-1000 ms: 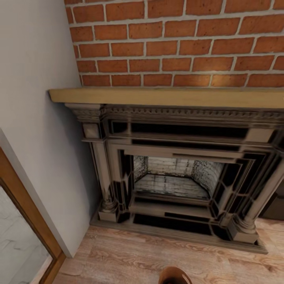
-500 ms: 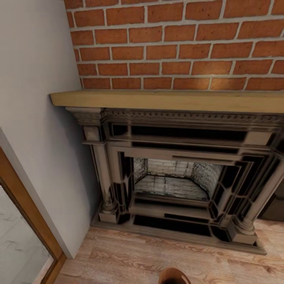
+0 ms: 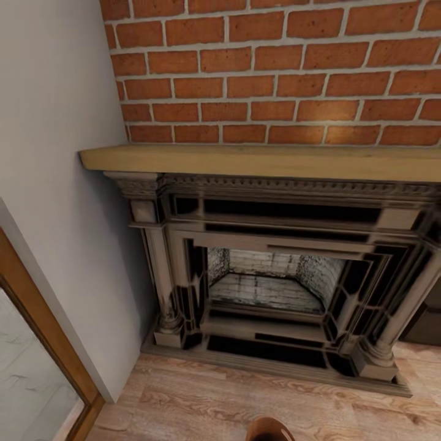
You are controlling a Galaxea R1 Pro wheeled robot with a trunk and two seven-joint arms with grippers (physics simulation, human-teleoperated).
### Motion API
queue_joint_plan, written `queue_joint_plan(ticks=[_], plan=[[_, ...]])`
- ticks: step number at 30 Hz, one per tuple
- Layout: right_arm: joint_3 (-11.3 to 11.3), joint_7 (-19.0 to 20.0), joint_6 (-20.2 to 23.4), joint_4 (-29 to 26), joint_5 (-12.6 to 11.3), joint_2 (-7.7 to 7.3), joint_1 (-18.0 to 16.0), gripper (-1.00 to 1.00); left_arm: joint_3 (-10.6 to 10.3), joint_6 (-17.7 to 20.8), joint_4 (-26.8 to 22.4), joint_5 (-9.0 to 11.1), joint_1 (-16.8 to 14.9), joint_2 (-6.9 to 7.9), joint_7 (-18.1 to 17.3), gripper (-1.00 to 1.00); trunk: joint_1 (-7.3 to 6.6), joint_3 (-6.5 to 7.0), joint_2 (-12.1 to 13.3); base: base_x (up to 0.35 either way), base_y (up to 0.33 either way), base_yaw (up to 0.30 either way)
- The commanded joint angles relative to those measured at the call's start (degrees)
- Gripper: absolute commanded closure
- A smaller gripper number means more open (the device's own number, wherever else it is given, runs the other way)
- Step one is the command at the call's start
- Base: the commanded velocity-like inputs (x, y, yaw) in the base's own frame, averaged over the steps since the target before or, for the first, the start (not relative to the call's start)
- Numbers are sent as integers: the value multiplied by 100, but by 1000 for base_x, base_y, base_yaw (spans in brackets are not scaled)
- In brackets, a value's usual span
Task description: Put the three can of soda from the living room inside the tash can in the kitchen.
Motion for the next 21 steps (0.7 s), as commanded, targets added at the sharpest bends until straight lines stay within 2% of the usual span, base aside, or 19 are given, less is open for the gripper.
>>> queue_joint_plan(ticks=[1,9,12,16,21], plan=[[-1,-1,0,0,0,-1,39,-100,0,-15,1,0,2,0,0,-100,-23,19,42,0,0,0],[-2,-4,0,0,-1,-11,367,-100,1,-122,4,7,79,7,-2,-100,-198,162,362,0,0,0],[-3,-4,0,0,-1,-13,433,-100,1,-289,5,3,132,8,-6,-100,-264,216,483,0,0,0],[-3,-4,1,0,4,-14,473,-100,1,-468,5,1,214,9,-8,-100,-352,288,643,0,0,0],[-3,-4,1,0,4,-14,473,-100,1,-468,5,1,214,9,-8,-100,-462,378,844,0,0,0]])
